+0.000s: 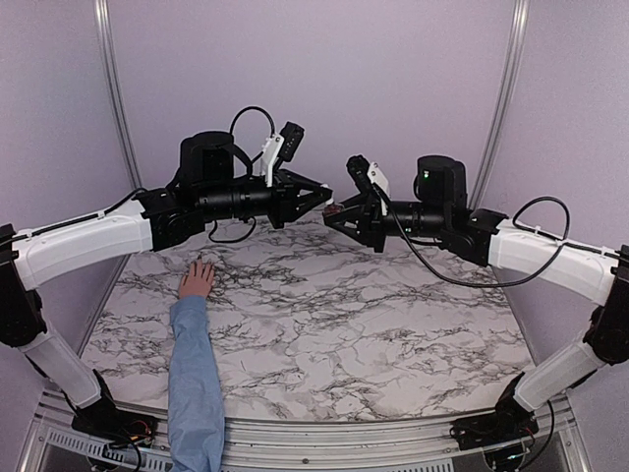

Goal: Paint the nails
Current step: Close the nail polish bottle.

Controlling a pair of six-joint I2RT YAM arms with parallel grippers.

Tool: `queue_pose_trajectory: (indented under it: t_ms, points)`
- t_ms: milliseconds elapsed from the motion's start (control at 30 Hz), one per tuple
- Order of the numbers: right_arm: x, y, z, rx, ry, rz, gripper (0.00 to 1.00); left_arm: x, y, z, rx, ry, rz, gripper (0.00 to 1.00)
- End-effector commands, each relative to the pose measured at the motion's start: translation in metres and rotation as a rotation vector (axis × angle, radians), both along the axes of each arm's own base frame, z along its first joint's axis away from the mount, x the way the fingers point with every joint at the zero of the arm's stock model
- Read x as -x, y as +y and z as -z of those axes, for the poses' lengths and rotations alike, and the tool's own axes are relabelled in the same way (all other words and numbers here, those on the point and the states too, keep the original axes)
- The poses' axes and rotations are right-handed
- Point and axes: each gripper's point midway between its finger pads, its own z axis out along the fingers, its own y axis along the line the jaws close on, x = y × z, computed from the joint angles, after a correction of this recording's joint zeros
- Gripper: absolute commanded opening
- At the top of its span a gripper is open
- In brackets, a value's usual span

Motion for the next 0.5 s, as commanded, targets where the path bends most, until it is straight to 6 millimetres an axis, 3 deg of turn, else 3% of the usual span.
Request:
queue_pose_trajectory:
  t_ms: [0,233,467]
  points:
    - [0.008,0.002,-0.054,-0.104,-0.096,-0.036,0.00,-0.001,-0.005,0.014,-0.009,0.030,0.009,0.00]
    - [0.008,0.002,-0.062,-0.114,-0.107,-0.033,0.00,0.001,-0.007,0.018,-0.013,0.036,0.020,0.00]
    - [0.015,0.002,-0.075,-0.148,-0.119,-0.061,0.00,0.008,-0.004,0.036,-0.081,0.006,0.053,0.00]
